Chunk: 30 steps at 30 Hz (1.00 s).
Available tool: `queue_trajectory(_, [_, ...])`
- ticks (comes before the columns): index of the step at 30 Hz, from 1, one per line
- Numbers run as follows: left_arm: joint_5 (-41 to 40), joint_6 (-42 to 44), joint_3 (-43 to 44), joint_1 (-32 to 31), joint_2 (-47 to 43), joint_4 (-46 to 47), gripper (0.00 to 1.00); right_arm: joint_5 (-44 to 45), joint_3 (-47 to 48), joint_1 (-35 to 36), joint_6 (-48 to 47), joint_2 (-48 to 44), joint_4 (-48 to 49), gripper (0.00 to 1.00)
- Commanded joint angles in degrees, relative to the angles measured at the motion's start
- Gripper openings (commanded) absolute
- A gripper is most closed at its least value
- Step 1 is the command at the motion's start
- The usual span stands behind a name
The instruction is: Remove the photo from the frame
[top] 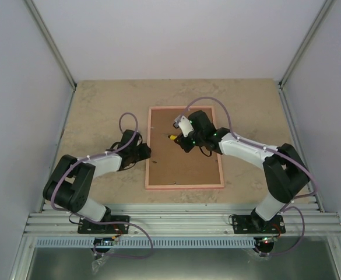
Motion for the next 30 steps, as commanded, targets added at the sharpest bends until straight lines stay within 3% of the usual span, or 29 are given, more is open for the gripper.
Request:
queue_trajectory(1, [-4.5, -0.5, 3.5, 0.0, 1.3, -6.5, 0.45, -2.0, 2.6, -0.8, -0.4, 1.7, 4.2, 0.00])
queue_trajectory(7, [-5.4, 0.5, 9.3, 1.4, 6.2, -6.9, 0.52, -2.3, 4.5, -1.8, -0.8, 4.7, 5.7, 0.01])
queue_trajectory(16, [-4.6, 2.4, 15.4, 2.7, 12.5, -7.3, 0.50, -3.5, 9.4, -2.6, -0.9, 11.1, 7.1, 0.00])
queue_trajectory(22, [-2.8, 3.5, 18.8, 3.4, 16.5, -7.4, 0.41, -4.3, 13.2, -3.0, -0.9, 15.6, 7.3, 0.00])
queue_trajectory(30, [-0.6, 4.9, 18.8, 3.6, 17.7, -6.8, 0.19, -5.9, 15.2, -3.0, -0.9, 19.1, 7.0, 0.00])
